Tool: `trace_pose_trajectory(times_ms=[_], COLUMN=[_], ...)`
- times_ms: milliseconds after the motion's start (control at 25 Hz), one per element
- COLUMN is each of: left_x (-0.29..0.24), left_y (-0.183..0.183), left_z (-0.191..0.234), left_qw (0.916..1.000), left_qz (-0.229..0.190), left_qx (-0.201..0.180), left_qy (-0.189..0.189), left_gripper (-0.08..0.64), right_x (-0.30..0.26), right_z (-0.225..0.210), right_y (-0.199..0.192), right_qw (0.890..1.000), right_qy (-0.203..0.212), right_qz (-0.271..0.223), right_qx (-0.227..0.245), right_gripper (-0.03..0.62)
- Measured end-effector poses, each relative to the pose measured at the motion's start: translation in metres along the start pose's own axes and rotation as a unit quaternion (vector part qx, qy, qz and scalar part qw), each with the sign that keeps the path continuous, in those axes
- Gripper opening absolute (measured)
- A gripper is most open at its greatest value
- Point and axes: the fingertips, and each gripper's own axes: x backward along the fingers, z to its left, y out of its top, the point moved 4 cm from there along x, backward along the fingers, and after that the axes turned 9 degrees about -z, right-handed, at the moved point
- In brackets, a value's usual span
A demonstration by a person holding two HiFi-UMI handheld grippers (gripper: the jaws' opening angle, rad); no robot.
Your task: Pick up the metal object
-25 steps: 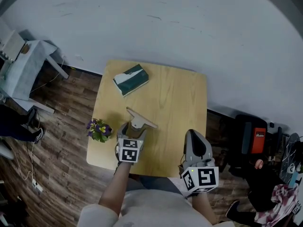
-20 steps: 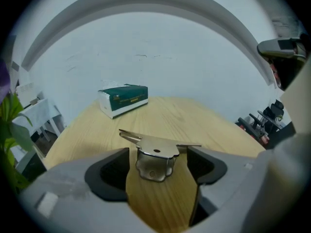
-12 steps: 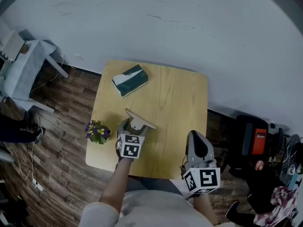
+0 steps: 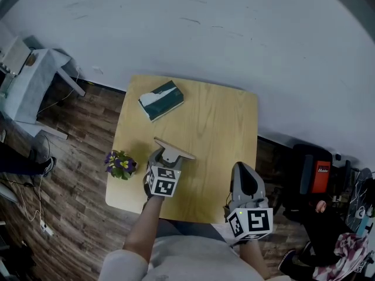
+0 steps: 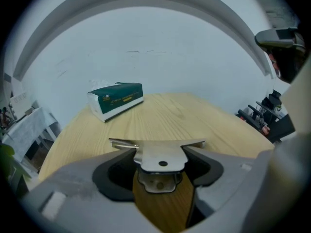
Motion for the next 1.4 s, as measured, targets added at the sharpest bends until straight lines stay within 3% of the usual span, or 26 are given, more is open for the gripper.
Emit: trace_pose_trajectory(times_ms=[280,800,1400], left_x=[0.014,0.072,0.166], left_y=[0.016,0.078,0.156], left_z=[-0.005,-0.028,-0.036], left_qw=[0.9992,0.9913,0.9643], left_qz=[-0.027,-0.120,-0.240], left_qx=[0.026,-0.010,-0.016], left_qy=[-0.009,-0.054,-0.110], left_gripper=[0.305,0.305,0.305], right_x=[-0.003,0.010,0.053], right_z=[0.008,0.024,0.044], right_y=[0.002,0.022,0.053], right_qw=[1.000,0.999,0.994], right_qy=[0.013,-0.008,-0.078], right_qz=[-0.006,-0.039,-0.079], right_qx=[-0.001,0.004,0.022], right_gripper=[0.002,0.002,0.002])
